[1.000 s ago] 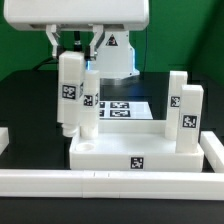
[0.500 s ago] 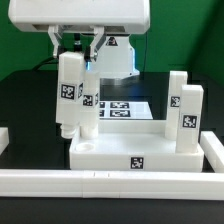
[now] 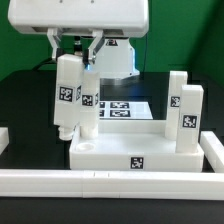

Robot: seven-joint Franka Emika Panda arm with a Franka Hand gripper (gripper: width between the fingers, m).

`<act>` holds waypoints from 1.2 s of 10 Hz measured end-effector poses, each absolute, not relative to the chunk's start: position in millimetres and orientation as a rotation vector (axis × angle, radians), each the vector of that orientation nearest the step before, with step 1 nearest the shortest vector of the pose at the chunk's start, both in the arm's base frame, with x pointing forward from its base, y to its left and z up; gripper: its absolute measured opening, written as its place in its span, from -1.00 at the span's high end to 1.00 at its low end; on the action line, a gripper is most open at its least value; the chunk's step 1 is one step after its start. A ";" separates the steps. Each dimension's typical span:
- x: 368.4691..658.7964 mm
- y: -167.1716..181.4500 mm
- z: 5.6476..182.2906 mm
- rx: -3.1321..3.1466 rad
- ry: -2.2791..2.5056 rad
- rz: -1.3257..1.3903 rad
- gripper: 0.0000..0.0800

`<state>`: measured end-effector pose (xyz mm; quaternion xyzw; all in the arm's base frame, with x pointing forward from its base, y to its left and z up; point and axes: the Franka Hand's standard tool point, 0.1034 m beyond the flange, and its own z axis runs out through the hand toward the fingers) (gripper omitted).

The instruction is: Assemble desk

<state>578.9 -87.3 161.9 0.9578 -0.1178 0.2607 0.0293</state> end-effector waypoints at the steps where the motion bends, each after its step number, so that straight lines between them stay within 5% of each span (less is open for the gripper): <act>1: 579.2 -76.3 158.2 2.969 -0.381 0.800 0.27; 4: 582.5 -45.5 152.0 3.001 -0.392 0.795 0.27; 12: 580.3 -64.9 157.2 2.988 -0.427 0.797 0.27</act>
Offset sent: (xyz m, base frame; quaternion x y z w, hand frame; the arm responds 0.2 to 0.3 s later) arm 0.0075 0.0186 0.0071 -0.0022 -0.0024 0.0146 0.9999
